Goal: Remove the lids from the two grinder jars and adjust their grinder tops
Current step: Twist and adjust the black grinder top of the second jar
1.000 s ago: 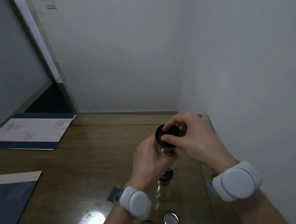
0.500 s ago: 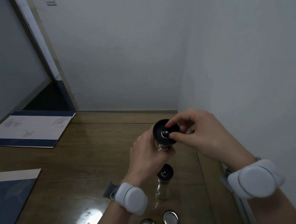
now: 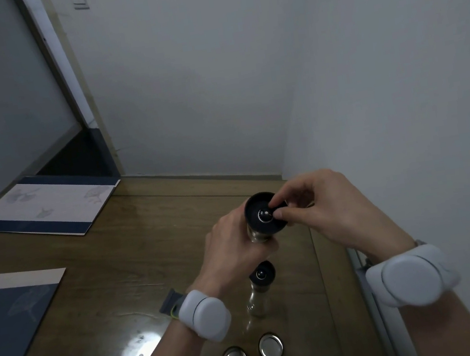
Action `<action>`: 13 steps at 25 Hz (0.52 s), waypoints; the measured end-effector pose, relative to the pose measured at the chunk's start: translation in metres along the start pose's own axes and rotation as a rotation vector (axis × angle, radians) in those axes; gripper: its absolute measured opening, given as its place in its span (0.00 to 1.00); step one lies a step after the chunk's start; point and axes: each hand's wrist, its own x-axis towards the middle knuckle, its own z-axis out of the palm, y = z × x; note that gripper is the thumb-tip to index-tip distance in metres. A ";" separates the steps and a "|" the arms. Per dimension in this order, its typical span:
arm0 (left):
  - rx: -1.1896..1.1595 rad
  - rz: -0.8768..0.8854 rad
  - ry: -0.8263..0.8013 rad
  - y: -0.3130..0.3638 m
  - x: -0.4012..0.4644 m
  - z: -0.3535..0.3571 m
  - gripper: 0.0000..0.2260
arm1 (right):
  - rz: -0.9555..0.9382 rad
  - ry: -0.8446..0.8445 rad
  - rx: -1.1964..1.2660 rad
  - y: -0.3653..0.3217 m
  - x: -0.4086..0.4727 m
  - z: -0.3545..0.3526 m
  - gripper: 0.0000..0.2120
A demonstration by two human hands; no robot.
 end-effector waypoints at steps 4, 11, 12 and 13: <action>0.009 0.002 -0.011 0.001 0.001 -0.001 0.22 | -0.001 0.032 -0.021 -0.001 0.000 0.005 0.05; 0.029 0.001 -0.032 0.001 -0.003 -0.001 0.23 | 0.043 -0.058 0.005 -0.008 -0.001 -0.002 0.06; 0.030 0.000 -0.033 0.001 -0.003 -0.001 0.23 | 0.041 -0.068 0.006 -0.008 0.000 -0.002 0.06; 0.030 -0.001 -0.033 0.001 -0.003 -0.001 0.23 | 0.035 -0.074 0.009 -0.009 0.000 -0.002 0.06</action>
